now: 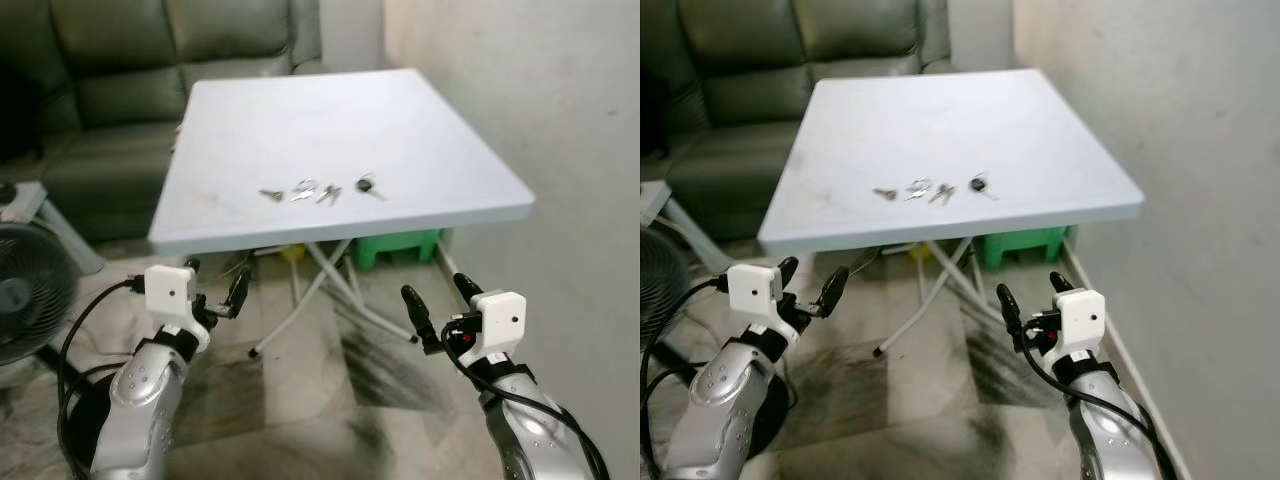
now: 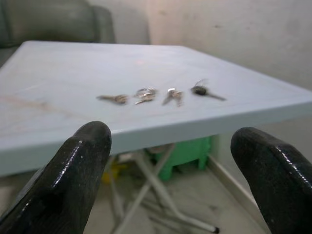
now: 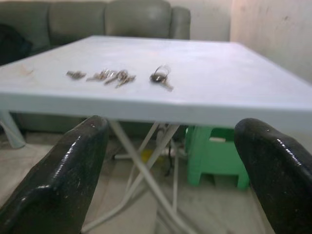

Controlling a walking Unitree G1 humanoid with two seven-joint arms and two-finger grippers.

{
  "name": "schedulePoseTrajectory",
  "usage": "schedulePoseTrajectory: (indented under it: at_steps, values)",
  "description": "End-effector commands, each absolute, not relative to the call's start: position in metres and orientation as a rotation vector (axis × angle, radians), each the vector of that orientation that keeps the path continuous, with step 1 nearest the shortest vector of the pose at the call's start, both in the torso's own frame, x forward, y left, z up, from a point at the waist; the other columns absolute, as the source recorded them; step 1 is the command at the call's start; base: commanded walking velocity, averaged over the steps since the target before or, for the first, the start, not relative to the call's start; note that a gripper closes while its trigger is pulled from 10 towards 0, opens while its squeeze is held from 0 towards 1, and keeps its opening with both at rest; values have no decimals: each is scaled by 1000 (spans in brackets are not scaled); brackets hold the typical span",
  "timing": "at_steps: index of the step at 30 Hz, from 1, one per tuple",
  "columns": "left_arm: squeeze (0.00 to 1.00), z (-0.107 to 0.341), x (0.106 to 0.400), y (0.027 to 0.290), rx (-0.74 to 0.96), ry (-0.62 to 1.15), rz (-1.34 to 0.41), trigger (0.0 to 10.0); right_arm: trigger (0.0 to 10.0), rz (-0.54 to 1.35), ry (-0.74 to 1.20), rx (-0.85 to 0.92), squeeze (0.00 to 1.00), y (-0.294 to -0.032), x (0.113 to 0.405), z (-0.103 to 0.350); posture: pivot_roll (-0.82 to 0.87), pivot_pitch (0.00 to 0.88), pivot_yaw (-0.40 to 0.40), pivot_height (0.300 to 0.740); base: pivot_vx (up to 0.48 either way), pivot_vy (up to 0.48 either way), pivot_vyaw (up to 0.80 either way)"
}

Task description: Hang keys on a hook

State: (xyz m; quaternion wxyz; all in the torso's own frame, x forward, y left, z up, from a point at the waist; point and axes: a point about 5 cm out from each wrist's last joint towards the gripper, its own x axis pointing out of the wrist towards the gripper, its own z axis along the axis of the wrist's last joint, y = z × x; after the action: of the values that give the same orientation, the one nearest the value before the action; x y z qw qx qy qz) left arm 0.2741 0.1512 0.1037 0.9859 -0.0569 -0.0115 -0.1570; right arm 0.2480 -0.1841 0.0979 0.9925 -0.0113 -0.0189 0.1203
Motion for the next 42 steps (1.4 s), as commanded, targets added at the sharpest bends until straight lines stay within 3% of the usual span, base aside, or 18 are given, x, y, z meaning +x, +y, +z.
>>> schedulePoseTrajectory:
  at_steps: [1,17,35,42]
  values:
    - [0,108,275,165,-90,-32,-279,10000,10000,273,-67,-9,0,-173,251,104,-46,0,32,740,311,0,0]
    - [0,106,274,165,-95,-27,-278,10000,10000,285,-65,-15,0,-172,252,104,-40,0,27,740,289,281,0]
    - [0,106,273,163,-75,-28,-279,10000,10000,293,-65,-20,0,-173,252,106,-42,0,20,740,80,411,0]
    - [0,105,272,161,-74,-31,-282,10000,10000,296,-65,-23,0,-173,252,107,-41,0,16,740,430,0,0]
